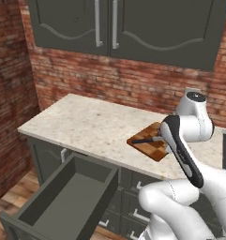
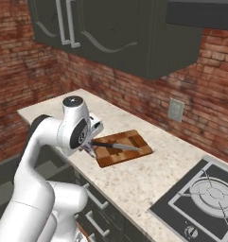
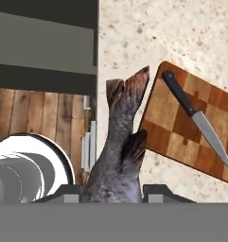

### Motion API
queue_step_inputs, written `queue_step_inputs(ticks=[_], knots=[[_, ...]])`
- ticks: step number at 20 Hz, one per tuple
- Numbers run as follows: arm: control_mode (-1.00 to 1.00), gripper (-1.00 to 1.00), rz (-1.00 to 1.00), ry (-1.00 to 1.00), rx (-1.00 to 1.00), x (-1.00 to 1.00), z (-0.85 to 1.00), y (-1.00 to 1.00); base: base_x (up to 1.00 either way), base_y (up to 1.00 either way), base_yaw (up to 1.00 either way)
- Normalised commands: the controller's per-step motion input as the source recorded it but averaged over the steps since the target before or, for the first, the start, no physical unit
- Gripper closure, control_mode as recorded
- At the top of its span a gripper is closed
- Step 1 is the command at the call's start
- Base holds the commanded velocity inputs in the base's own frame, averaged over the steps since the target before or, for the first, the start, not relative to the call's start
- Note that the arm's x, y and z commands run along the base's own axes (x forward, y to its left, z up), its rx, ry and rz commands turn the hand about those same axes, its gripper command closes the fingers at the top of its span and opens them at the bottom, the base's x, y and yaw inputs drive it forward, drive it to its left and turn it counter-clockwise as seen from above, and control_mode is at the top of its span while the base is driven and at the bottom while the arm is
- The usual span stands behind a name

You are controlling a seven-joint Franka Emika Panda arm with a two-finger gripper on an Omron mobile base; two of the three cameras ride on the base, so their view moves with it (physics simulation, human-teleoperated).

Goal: Pick up the knife from the drawer and place it on the cutting board. Then place the meat from the plate to the cutting board.

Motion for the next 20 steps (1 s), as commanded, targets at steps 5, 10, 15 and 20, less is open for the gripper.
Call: queue_step_inputs(ticks=[5, 10, 15, 20], knots=[[-1.00, 1.00, 0.07, 0.00, 0.00, 0.55, -0.36, -0.14, 0.00, 0.00, 0.00], [-1.00, 1.00, 0.07, 0.00, 0.00, 0.56, -0.34, -0.17, 0.00, 0.00, 0.00], [-1.00, 1.00, 0.04, 0.05, 0.00, 0.57, -0.31, -0.11, 0.00, 0.00, 0.00], [-1.00, 1.00, 0.00, 0.04, 0.00, 0.41, -0.23, -0.05, 0.00, 0.00, 0.00]])
